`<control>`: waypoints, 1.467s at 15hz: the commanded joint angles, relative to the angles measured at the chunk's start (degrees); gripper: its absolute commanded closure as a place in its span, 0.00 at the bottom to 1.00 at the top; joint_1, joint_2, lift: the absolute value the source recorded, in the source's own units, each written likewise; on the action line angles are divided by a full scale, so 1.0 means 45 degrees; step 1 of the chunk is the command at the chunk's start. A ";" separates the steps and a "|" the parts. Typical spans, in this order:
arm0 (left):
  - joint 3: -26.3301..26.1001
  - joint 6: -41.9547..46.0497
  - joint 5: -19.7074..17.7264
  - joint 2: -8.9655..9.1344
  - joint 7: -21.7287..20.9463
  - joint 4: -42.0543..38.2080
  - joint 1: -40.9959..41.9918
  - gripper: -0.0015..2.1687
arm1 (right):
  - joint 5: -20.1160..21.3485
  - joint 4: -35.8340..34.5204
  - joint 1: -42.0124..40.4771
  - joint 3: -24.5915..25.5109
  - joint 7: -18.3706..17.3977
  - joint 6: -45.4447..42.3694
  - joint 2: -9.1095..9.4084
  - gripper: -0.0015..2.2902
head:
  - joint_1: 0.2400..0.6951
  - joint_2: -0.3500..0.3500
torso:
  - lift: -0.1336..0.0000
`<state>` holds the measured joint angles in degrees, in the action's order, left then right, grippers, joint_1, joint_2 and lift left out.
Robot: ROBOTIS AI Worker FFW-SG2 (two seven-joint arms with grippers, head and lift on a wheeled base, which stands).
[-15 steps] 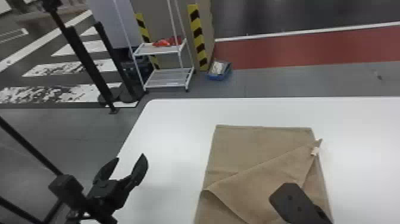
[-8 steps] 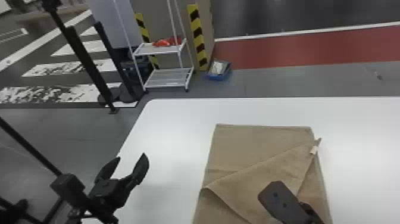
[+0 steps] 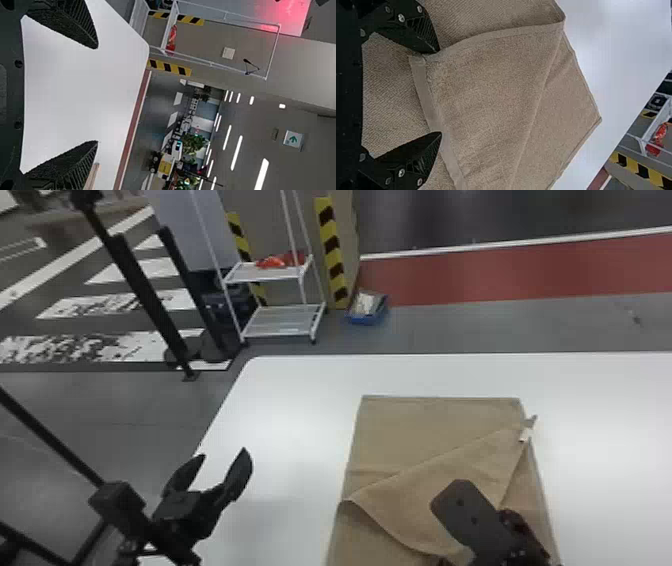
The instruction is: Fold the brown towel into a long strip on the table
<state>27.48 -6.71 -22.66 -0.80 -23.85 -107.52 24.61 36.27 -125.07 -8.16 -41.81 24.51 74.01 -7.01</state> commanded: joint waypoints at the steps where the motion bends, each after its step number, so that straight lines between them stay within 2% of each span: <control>1: 0.0007 0.0015 -0.0004 -0.0018 -0.0014 0.0027 0.0001 0.00 | 0.0221 0.0020 0.0134 -0.0026 -0.0057 0.0028 0.0151 0.10 | 1.00 1.00 | 0.09; 2: 0.0007 0.0015 -0.0004 -0.0018 -0.0014 0.0027 0.0001 0.00 | 0.0397 0.0040 0.0232 -0.0065 -0.0057 0.0067 0.0190 0.15 | 1.00 1.00 | 0.09; 4: 0.0007 0.0054 -0.0004 -0.0038 -0.0092 0.0066 0.0001 0.00 | 0.0514 0.0040 0.0251 -0.0085 -0.0057 0.0067 0.0249 0.32 | 1.00 1.00 | 0.09; 5: 0.0026 0.0093 -0.0004 -0.0038 -0.0092 0.0105 0.0001 0.00 | 0.0573 0.0040 0.0251 -0.0124 -0.0057 0.0028 0.0249 0.43 | 1.00 1.00 | 0.09; 7: 0.0026 0.0093 -0.0004 -0.0038 -0.0111 0.0105 0.0001 0.00 | 0.0690 0.0040 0.0251 -0.0163 0.0001 0.0067 0.0288 0.73 | 1.00 1.00 | 0.09; 10: 0.0026 0.0132 -0.0023 -0.0038 -0.0131 0.0125 0.0001 0.00 | 0.0690 0.0040 0.0271 -0.0085 0.0509 0.0458 0.0327 0.77 | 1.00 1.00 | 0.09; 11: 0.0026 0.0132 -0.0023 -0.0058 -0.0131 0.0144 0.0001 0.00 | 0.0690 0.0020 0.0271 -0.0085 0.0529 0.0497 0.0327 0.88 | 1.00 1.00 | 0.09; 13: 0.0065 0.0132 -0.0023 -0.0058 -0.0209 0.0144 -0.0038 0.00 | 0.0651 -0.0175 0.0193 0.0208 0.0490 0.0263 0.0308 0.88 | 1.00 1.00 | 0.09; 15: 0.0085 0.0132 -0.0043 -0.0077 -0.0307 0.0125 -0.0058 0.00 | 0.0358 -0.1210 0.0095 0.1458 0.0490 -0.0167 0.0288 0.88 | 1.00 1.00 | 0.09; 18: 0.0046 0.0132 -0.0043 -0.0136 -0.0619 0.0105 -0.0038 0.02 | -0.1146 -0.2987 -0.0295 0.5052 0.0939 -0.0128 0.0171 0.88 | 1.00 1.00 | 0.09; 20: -0.0032 0.0015 0.0036 -0.0194 -0.1107 0.0007 -0.0234 0.03 | -0.1868 -0.3495 -0.0725 0.6985 0.1212 -0.0167 -0.0083 0.88 | 1.00 1.00 | 0.09; 22: -0.0189 -0.0728 0.0094 -0.0214 -0.1557 -0.0110 -0.0585 0.04 | -0.2533 -0.3827 -0.1233 0.9017 0.1525 -0.0480 -0.0103 0.88 | 1.00 0.90 | 0.09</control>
<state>27.24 -7.69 -22.44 -1.65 -30.23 -107.67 23.04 27.06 -141.42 -12.02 -7.87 30.92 72.72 -7.35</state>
